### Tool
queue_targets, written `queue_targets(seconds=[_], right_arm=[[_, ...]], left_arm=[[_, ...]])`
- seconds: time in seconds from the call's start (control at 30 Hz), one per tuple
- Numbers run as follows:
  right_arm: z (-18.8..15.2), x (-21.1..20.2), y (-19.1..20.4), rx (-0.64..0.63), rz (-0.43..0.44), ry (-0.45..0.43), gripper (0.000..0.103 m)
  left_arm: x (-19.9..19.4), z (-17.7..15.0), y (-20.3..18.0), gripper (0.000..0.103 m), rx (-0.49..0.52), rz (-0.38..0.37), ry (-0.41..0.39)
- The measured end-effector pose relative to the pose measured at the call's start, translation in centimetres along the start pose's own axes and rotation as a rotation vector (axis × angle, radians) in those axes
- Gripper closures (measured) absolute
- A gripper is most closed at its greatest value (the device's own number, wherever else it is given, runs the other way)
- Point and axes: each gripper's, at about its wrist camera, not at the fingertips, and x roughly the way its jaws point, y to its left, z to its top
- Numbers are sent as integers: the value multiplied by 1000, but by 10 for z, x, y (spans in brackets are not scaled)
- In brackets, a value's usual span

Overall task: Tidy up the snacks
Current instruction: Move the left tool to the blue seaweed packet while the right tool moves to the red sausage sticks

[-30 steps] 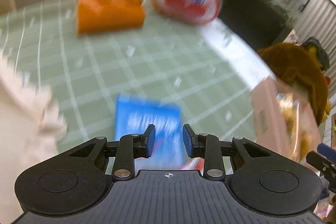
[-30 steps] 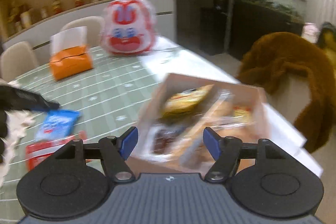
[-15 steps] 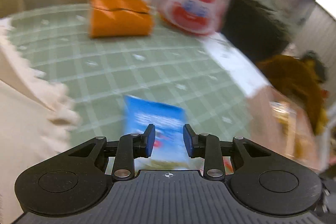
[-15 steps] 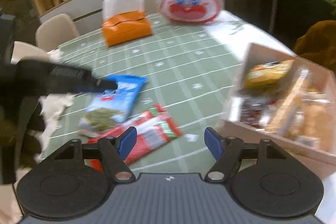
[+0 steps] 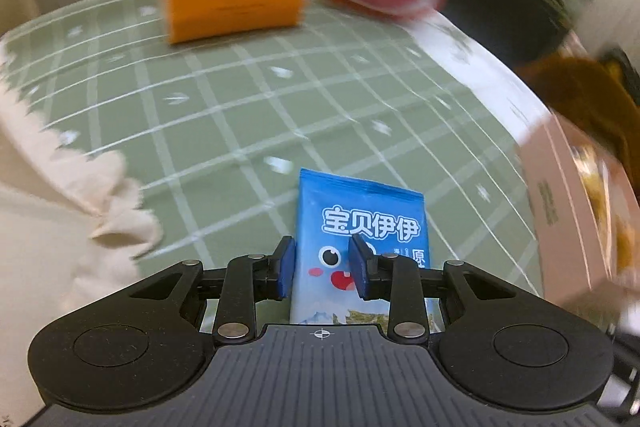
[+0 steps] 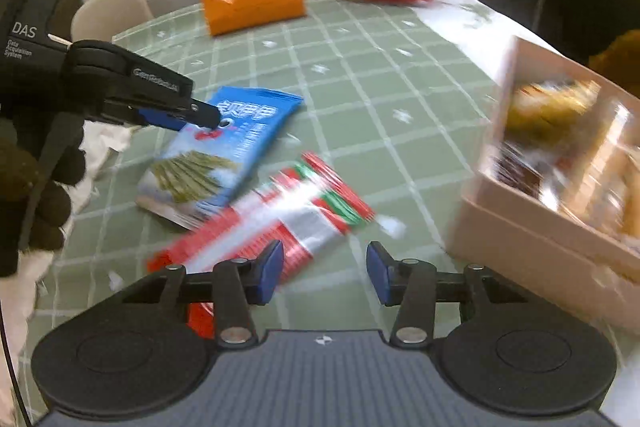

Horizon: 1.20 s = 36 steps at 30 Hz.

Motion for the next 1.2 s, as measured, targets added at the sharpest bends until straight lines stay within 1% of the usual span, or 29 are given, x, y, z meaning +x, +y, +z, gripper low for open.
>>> queue_targets(seconds=[0.1, 0.17, 0.2, 0.3, 0.37, 0.4, 0.43, 0.5, 0.6, 0.67, 0.77, 0.83, 0.9, 0.93, 1.0, 1.03, 1.1, 1.13, 1.2], right_arm=[[-16, -13, -20, 21, -37, 17, 58], [-26, -22, -30, 28, -62, 16, 58], [-31, -26, -34, 33, -72, 16, 58], [-41, -43, -43, 56, -74, 2, 57], [-44, -54, -42, 58, -54, -25, 49], [-45, -57, -40, 55, -43, -33, 41], [-44, -59, -38, 54, -36, -41, 37], [-43, -58, -30, 54, -37, -46, 37], [-45, -48, -26, 82, -54, -17, 37], [-50, -42, -27, 85, -100, 6, 35], [-58, -48, -32, 88, -132, -20, 35], [-63, -53, -37, 71, -165, -36, 35], [-67, -57, -43, 46, -229, -57, 34], [-69, -59, -47, 46, -243, -65, 34], [-74, -60, -56, 69, -282, -51, 34], [-76, -60, -60, 81, -287, -49, 34], [-82, -63, -69, 136, -268, -42, 34], [-84, -65, -73, 163, -246, -41, 34], [-85, -72, -73, 192, -194, -55, 34]], left_arm=[[-1, -12, -30, 68, 154, -22, 19], [-3, -20, -43, 68, 199, -48, 26], [-4, -25, -47, 68, 206, -64, 32], [-12, -42, -60, 68, 249, -118, 48], [-17, -53, -67, 68, 272, -161, 61], [-21, -57, -70, 68, 272, -177, 70], [-23, -60, -72, 68, 261, -184, 78], [-29, -66, -74, 68, 226, -175, 84], [-39, -74, -76, 68, 191, -138, 89], [-46, -81, -80, 68, 203, -124, 92], [-55, -85, -82, 68, 207, -110, 82], [-64, -86, -88, 68, 212, -93, 50], [-73, -90, -96, 68, 234, -92, 29], [-76, -93, -103, 68, 260, -96, 24], [-76, -100, -119, 68, 325, -102, 29], [-73, -104, -127, 67, 358, -96, 37], [-66, -112, -140, 67, 407, -86, 61], [-62, -116, -143, 64, 420, -80, 76], [-60, -119, -142, 64, 426, -64, 69]])
